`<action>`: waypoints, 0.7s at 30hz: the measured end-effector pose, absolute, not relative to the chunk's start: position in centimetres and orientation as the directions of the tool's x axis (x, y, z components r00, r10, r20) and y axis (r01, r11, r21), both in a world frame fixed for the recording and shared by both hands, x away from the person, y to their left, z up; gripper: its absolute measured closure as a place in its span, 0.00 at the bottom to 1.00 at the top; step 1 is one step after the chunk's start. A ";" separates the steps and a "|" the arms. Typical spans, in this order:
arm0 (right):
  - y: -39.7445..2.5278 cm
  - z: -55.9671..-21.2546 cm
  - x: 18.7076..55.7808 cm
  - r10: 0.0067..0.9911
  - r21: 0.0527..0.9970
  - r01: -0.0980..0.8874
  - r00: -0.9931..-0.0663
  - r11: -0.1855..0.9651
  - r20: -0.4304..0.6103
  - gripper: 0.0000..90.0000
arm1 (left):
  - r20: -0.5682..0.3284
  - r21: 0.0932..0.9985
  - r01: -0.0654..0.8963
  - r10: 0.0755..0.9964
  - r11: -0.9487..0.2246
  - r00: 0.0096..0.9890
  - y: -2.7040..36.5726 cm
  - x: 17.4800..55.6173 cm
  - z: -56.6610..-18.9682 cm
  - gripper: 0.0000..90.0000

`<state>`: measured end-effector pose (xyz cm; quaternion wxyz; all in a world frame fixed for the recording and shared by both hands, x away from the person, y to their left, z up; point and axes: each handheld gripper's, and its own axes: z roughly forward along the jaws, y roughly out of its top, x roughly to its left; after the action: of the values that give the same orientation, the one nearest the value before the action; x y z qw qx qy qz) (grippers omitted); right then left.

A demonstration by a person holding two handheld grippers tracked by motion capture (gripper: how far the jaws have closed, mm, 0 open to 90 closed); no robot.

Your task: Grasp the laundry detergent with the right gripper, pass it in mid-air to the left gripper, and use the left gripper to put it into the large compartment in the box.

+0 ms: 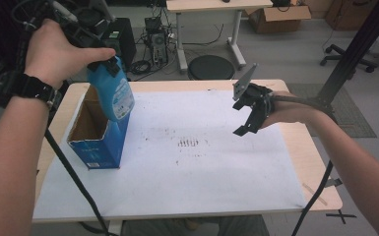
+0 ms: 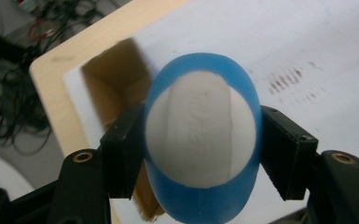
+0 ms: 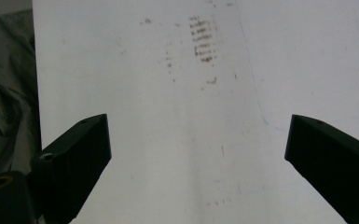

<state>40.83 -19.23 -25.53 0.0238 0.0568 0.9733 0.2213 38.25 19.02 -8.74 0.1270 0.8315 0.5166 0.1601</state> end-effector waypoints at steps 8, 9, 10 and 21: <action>-22.0 -25.2 40.9 0.166 0.402 0.134 -0.985 0.906 -0.045 0.08 | 0.134 0.386 0.888 0.968 -0.249 0.213 22.6 38.5 -8.6 0.43; -22.3 -25.2 40.9 0.170 0.403 0.138 -0.985 0.905 -0.043 0.08 | 0.136 0.385 0.891 0.970 -0.240 0.203 23.0 38.6 -8.7 0.43; -22.3 -25.2 40.9 0.170 0.403 0.138 -0.985 0.905 -0.043 0.08 | 0.136 0.385 0.894 0.972 -0.229 0.191 23.3 38.6 -8.8 0.43; -23.7 -25.4 41.0 0.197 0.396 0.162 -0.979 0.904 -0.049 0.08 | 0.127 0.365 0.914 0.982 -0.178 0.140 25.0 38.9 -10.6 0.43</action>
<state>41.02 -23.67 -25.39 0.0441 0.0920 0.9747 0.1990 38.92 24.98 -10.59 0.1003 0.7484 0.6332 0.1700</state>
